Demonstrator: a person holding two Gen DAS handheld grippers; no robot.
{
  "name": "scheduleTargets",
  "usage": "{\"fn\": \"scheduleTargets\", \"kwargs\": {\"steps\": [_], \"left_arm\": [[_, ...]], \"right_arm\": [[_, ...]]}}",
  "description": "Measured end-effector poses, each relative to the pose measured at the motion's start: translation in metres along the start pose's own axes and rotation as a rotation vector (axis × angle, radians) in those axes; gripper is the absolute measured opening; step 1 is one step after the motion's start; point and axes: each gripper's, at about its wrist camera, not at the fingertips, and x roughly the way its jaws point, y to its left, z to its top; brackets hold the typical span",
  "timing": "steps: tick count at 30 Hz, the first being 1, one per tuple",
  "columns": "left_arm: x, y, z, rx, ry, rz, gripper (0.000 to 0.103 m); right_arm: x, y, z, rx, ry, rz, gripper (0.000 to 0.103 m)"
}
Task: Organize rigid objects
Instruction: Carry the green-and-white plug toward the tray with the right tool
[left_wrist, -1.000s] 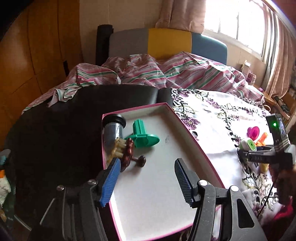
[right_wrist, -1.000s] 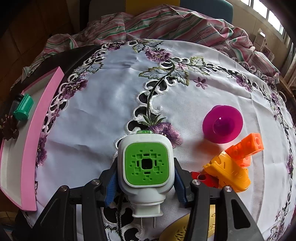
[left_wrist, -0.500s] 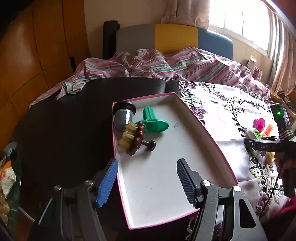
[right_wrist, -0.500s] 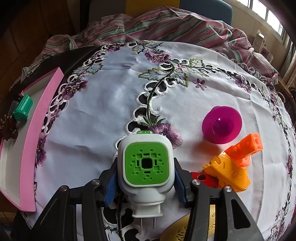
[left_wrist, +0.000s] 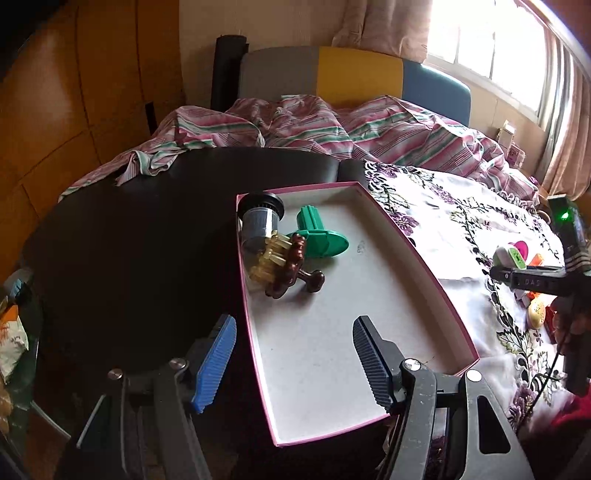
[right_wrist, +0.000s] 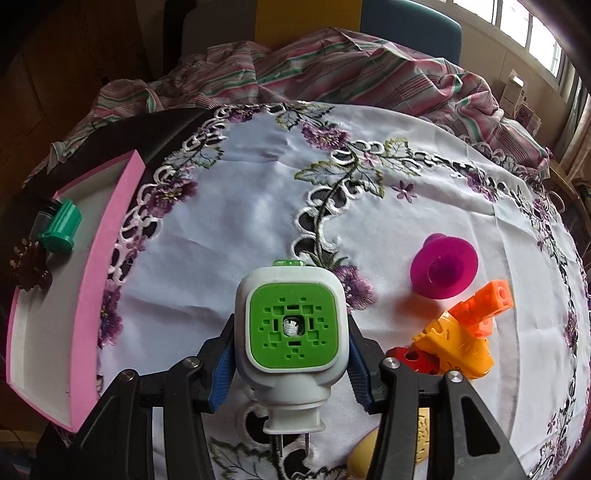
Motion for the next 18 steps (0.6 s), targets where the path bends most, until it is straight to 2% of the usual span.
{"fn": "scheduleTargets", "kwargs": {"steps": [10,14,18], "left_arm": [[0.0,0.015,-0.005,-0.034,-0.002,0.002,0.067],[0.001,0.024,-0.006,-0.058,0.0,0.005,0.067],[0.003,0.032,-0.008,-0.077,0.009,0.007,0.067]], "right_arm": [[-0.03,0.095,0.031,-0.089,-0.09,0.184,0.052],[-0.022,0.133,0.045,-0.144,-0.091,0.218,0.052],[0.003,0.16,0.062,-0.161,-0.055,0.244,0.052]]}}
